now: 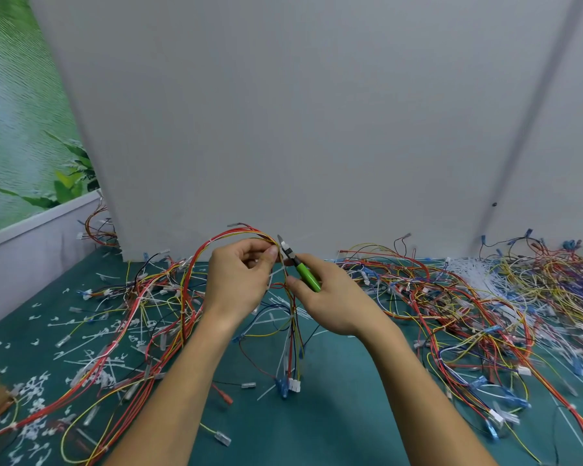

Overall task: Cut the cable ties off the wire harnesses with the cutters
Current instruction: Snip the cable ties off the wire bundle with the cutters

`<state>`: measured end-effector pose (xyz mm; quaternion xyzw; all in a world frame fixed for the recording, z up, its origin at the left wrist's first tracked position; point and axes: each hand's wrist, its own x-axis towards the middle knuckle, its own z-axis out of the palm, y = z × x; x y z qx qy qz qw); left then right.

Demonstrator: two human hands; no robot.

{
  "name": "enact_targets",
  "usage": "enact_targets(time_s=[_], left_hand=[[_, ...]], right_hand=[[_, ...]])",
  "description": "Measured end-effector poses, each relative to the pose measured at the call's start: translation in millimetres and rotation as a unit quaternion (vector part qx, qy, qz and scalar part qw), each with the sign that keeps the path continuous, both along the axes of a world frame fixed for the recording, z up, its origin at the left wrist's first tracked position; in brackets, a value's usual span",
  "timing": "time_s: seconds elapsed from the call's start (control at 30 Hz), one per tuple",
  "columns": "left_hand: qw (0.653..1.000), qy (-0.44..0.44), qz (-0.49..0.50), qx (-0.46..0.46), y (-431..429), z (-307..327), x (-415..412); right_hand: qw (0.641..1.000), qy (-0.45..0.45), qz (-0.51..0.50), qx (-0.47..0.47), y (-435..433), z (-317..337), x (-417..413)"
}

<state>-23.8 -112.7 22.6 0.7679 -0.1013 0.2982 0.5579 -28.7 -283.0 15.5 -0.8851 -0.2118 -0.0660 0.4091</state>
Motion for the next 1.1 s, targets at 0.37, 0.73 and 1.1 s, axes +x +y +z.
enact_targets(time_s=[0.37,0.73,1.1], left_hand=[[1.0,0.011,-0.003,-0.001,3,2,2],[1.0,0.013,-0.016,0.015,9,6,1],[0.999,0.033,-0.021,-0.021,8,10,-2]], right_hand=[[0.997,0.049,0.012,0.054,4,1,-2],[0.998,0.018,-0.017,0.065,8,1,-4],[0.996,0.002,-0.028,0.086,12,-2,-3]])
